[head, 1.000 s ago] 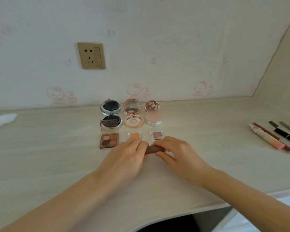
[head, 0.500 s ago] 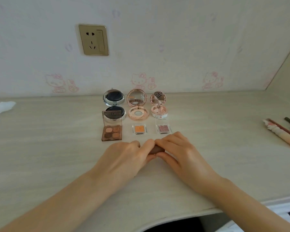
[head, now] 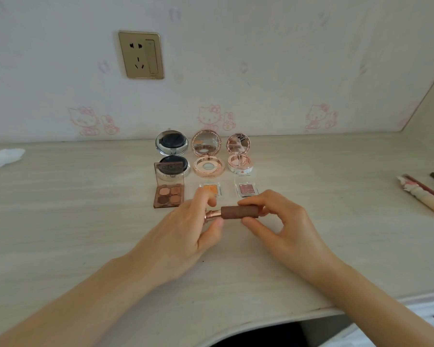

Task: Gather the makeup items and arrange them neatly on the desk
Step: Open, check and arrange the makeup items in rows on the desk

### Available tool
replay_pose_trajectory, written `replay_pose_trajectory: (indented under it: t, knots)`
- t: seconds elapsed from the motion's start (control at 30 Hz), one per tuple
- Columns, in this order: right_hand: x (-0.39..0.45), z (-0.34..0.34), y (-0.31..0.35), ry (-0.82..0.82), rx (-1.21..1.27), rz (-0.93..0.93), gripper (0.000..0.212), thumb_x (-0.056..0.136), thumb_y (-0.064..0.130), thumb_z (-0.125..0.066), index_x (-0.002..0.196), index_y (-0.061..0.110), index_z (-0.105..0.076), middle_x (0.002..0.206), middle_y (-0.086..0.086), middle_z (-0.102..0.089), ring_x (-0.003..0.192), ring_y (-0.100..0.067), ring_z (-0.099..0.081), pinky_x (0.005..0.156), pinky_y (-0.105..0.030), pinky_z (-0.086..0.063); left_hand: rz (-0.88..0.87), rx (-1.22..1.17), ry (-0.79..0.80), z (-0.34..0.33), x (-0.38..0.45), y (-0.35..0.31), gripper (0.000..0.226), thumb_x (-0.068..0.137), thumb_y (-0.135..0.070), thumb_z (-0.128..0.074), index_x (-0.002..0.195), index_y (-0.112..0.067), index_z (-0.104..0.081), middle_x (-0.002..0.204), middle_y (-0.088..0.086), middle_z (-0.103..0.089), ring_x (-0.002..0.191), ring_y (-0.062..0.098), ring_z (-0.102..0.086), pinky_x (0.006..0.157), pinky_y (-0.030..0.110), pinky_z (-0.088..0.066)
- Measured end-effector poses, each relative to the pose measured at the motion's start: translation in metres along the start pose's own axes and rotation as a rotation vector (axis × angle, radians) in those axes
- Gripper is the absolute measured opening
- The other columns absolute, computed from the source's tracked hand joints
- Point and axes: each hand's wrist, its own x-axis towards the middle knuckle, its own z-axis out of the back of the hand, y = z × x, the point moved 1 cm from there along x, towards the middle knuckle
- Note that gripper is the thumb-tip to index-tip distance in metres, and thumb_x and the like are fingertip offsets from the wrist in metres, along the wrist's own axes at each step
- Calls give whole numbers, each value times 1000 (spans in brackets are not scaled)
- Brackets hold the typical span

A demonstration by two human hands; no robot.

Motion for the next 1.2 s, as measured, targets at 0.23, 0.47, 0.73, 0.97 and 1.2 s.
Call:
replay_pose_trajectory:
  t: [0.23,0.47,0.73,0.97,1.2]
  knots:
    - [-2,2,5,16,222,-121,23,85,6,-67,99,24,-66,93,12,-68,95,-11,-63,83,-19,-49,18,-123,63,-2,3,2,5,98,-24,-44,100,-28,-45,66,-7,-44,59,7,-40,56,19,-32]
    - [3,5,4,-96,483,-185,10,93,-1,-54,98,6,-59,89,-13,-74,80,-29,-69,68,-37,-53,79,-269,62,-2,4,4,6,96,-27,-53,96,-32,-57,79,1,-58,69,16,-48,60,26,-36]
    - [8,16,0,-273,729,-389,18,100,9,-41,111,4,-55,85,-15,-73,75,-31,-71,61,-32,-56,231,-525,37,-2,8,4,9,95,-12,-54,99,-17,-60,88,-2,-70,77,16,-64,73,28,-53]
    - [7,14,-3,-237,795,-488,20,103,11,-37,117,7,-51,84,-15,-71,88,-35,-71,70,-44,-58,457,-1063,-32,-1,12,-2,22,96,2,-41,96,4,-63,81,25,-59,65,25,-60,63,34,-54]
    - [6,11,0,-127,779,-515,22,98,7,-46,119,13,-51,82,-16,-60,81,-32,-71,60,-36,-55,435,-1037,-38,-3,16,-13,18,93,-12,-53,101,1,-64,67,8,-60,63,21,-57,59,26,-52]
